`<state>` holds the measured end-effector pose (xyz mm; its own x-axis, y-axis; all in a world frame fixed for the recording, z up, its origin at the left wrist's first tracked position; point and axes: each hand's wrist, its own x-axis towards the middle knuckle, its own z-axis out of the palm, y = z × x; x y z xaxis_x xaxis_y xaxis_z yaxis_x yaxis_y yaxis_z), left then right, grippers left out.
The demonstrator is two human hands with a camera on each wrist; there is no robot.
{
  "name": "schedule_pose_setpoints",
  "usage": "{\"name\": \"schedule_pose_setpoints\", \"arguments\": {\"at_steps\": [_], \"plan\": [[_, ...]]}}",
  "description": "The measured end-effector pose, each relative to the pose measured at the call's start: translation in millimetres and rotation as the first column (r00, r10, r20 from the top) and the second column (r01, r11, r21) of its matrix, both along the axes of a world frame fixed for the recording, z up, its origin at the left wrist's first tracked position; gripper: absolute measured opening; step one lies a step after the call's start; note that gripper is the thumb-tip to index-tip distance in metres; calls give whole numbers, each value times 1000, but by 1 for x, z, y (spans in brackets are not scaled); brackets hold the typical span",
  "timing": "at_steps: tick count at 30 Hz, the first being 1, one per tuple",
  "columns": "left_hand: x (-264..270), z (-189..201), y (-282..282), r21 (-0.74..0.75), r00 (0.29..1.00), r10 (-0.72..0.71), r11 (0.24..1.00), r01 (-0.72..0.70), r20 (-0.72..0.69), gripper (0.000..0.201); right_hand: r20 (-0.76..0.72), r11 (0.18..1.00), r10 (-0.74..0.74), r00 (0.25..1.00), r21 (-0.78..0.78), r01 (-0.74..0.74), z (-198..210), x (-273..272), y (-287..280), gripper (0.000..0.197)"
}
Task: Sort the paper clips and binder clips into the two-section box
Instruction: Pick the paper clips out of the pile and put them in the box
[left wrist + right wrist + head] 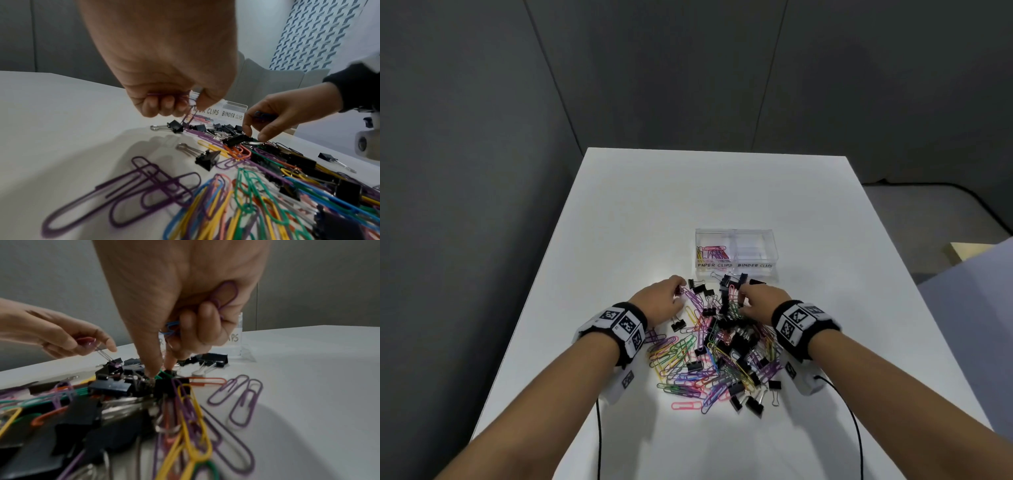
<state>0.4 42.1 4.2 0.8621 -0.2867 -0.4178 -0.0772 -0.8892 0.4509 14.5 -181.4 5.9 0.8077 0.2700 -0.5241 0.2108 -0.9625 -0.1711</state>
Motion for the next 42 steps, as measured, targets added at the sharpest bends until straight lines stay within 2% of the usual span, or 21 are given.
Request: {"name": "schedule_pose_setpoints", "arguments": {"at_steps": [4, 6, 8, 11, 14, 17, 21, 25, 28, 31, 35, 42], "plan": [[5, -6, -1, 58, 998, -36, 998, 34, 42, 28, 25, 1000, -17, 1000, -4, 18, -6, -5, 1, 22], [7, -7, -1, 31, 999, -15, 999, 13, 52, 30, 40, 1000, -19, 999, 19, 18, -8, -6, 0, 12], [6, -5, -2, 4, 996, -10, 1000, 10, 87, 30, 47, 996, -45, 998, 75, 41, -8, -7, -1, 6], [5, -1, -2, -55, 992, 28, 998, -22, 124, 23, 35, 977, -136, 990, 171, 129, -3, -5, -4, 8], [7, 0, -1, -47, 993, 25, 999, -19, 119, 21, 10, 950, -197, 980, 250, 188, 5, -1, -11, 4], [10, 2, -2, 15, 992, -26, 1000, 25, 123, 23, -24, 926, -250, 968, 286, 246, 13, 4, -20, 22], [15, 3, -7, 59, 994, -63, 997, 57, 94, 14, -33, 939, -266, 963, 216, 267, 18, 11, -35, 25], [22, -1, -9, 60, 997, -66, 996, 64, 28, 30, 5, 967, -234, 972, 103, 232, 14, 10, -54, 26], [23, 0, -14, 93, 991, -132, 987, 129, 36, 33, 6, 990, -139, 990, -2, 139, 9, 5, -66, 24], [23, 1, -20, 186, 974, -223, 959, 214, 28, 27, -21, 997, -4, 1000, -78, 2, 7, 0, -68, 32], [21, -3, -25, 269, 960, -279, 927, 263, 24, 29, -12, 989, 88, 996, -121, -88, 2, -5, -65, 33], [16, -8, -27, 319, 957, -278, 917, 239, 81, 22, 24, 995, 50, 998, -87, -47, -9, -7, -56, 22]]}}
